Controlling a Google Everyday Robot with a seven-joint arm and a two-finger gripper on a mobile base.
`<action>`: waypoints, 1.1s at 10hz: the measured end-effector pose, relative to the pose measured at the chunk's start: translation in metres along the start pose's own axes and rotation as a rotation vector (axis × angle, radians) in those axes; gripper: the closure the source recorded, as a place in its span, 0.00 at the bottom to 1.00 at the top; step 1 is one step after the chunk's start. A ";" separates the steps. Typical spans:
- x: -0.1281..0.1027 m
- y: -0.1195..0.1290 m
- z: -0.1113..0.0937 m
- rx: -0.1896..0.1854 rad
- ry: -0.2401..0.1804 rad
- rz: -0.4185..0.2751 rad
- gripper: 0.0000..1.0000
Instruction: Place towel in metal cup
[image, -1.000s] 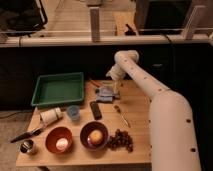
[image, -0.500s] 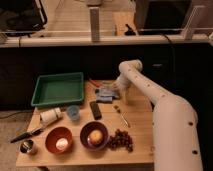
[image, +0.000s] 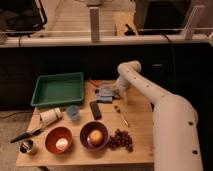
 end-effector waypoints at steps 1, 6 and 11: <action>-0.002 -0.010 -0.001 0.004 0.000 -0.013 0.20; 0.016 -0.045 0.008 -0.038 -0.055 -0.053 0.20; -0.007 -0.041 0.028 -0.079 -0.079 -0.113 0.20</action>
